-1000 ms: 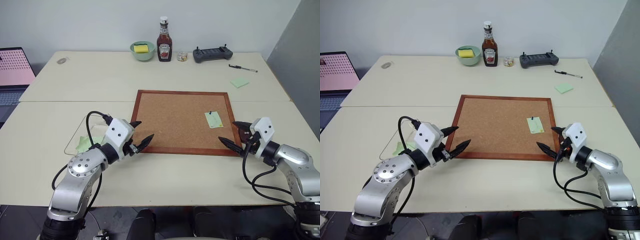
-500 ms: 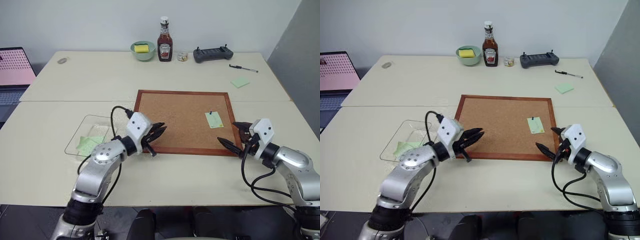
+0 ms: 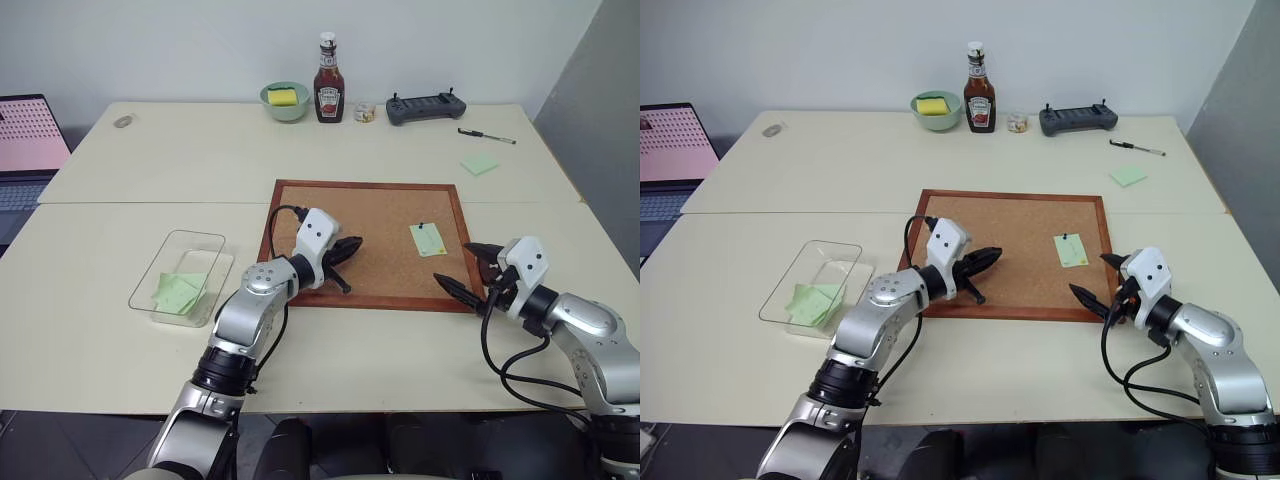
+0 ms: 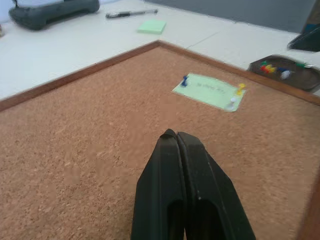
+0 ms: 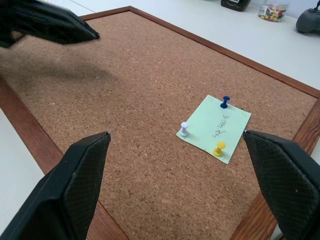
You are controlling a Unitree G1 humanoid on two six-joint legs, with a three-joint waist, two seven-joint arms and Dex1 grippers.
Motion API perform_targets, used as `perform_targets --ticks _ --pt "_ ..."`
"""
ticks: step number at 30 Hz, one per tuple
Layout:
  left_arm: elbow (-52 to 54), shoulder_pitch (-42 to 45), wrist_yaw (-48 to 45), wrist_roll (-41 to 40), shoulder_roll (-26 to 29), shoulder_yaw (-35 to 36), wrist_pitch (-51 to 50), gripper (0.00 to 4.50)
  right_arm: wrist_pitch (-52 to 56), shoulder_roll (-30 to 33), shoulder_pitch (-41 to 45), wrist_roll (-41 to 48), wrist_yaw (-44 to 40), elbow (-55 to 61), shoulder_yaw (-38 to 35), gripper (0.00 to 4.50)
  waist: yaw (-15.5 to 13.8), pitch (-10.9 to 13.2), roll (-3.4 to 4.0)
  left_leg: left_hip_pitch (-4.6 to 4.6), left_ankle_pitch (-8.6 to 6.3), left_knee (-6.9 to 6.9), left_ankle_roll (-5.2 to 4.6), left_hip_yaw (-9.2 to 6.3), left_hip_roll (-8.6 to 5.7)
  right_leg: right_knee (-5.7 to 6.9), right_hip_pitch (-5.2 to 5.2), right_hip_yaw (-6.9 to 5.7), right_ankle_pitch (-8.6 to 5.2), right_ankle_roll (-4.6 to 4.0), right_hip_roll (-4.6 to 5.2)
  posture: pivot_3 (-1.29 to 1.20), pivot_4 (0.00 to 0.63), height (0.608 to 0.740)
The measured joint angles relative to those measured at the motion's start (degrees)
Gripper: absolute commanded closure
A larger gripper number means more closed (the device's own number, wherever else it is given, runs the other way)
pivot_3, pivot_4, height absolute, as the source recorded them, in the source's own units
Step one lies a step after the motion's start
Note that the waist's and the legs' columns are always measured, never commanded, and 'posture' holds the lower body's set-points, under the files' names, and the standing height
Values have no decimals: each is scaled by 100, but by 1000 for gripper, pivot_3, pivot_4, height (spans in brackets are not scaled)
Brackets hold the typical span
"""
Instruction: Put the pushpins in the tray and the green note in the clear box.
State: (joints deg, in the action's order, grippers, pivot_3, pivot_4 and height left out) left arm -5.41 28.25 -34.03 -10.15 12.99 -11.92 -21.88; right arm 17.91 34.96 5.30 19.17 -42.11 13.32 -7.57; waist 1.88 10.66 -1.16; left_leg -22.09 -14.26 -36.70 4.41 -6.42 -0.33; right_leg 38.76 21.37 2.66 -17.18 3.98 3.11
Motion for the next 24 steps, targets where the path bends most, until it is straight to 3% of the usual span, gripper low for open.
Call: perform_targets --ticks 7,13,24 --pt "-535 -46 -69 140 -39 -23 256 4484 314 -9 156 2 121 -5 11 0 -4 0 0 -1 0 0 0 -1 0 1 2 0 0 0 0 0 150 740" --pt "-647 -70 -105 236 -79 -27 415 4484 900 -184 1078 30 268 -445 209 0 -1 0 1 2 0 -1 0 -1 -1 4 0 0 0 0 0 0 150 740" --pt "-676 -97 -78 360 -196 -12 520 4484 640 -730 3076 -859 503 -3114 1087 0 0 -3 5 2 1 -1 0 0 -3 5 3 0 1 -1 2 0 150 740"
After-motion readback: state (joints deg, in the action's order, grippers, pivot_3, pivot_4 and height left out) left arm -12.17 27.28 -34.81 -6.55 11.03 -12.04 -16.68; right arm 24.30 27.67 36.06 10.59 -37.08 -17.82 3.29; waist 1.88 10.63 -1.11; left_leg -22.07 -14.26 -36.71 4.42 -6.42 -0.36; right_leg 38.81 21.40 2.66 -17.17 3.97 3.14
